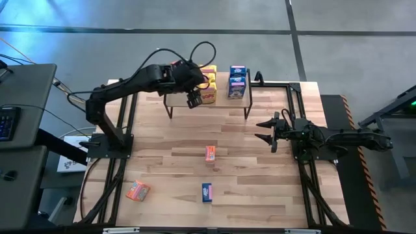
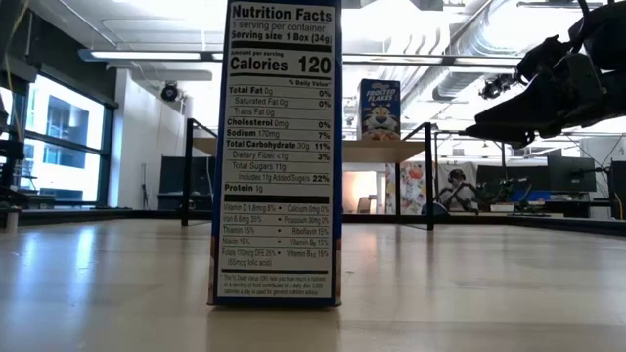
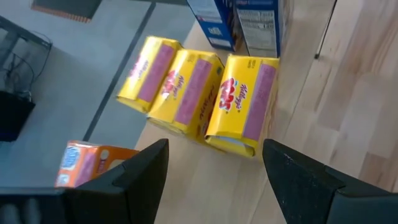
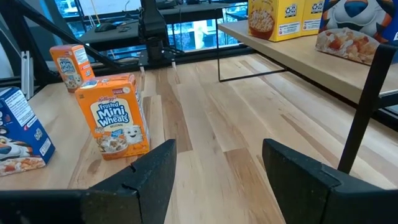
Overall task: Stack cereal on shelf
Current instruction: Put the blue cereal box on the shelf aligned with the other blue cereal boxes
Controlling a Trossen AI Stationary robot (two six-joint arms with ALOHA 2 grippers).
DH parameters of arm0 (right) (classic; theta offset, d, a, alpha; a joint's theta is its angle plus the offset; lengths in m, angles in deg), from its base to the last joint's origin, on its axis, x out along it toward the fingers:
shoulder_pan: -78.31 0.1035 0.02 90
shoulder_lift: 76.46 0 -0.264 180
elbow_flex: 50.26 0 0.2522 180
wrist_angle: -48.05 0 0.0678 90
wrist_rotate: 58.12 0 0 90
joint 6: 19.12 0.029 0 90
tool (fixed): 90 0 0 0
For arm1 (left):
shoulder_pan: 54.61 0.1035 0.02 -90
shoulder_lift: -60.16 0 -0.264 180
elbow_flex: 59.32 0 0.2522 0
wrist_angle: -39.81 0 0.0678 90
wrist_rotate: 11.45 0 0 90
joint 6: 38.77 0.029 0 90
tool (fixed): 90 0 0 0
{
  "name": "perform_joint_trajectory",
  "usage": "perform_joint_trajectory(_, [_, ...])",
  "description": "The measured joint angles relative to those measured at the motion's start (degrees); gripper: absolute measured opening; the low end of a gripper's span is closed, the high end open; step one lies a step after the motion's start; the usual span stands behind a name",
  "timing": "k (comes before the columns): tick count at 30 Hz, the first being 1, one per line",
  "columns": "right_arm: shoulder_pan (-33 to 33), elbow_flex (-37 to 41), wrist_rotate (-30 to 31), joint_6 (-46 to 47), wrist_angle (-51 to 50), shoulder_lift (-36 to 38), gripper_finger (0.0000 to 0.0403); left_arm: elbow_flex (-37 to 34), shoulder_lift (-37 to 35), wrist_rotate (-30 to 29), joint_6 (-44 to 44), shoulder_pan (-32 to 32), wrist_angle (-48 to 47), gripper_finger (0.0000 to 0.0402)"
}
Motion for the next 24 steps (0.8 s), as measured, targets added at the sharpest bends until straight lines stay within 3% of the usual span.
perform_joint_trajectory(15, [-0.01,-0.01,0.00,0.00,-0.01,0.00,0.0232,-0.10,-4.94,0.14,-1.47,-4.80,0.03,0.0251])
perform_joint_trajectory(24, [-0.02,-0.01,-0.01,-0.01,-0.01,0.00,0.0232,-4.04,-5.18,-0.33,-5.48,-9.31,-2.74,0.0251])
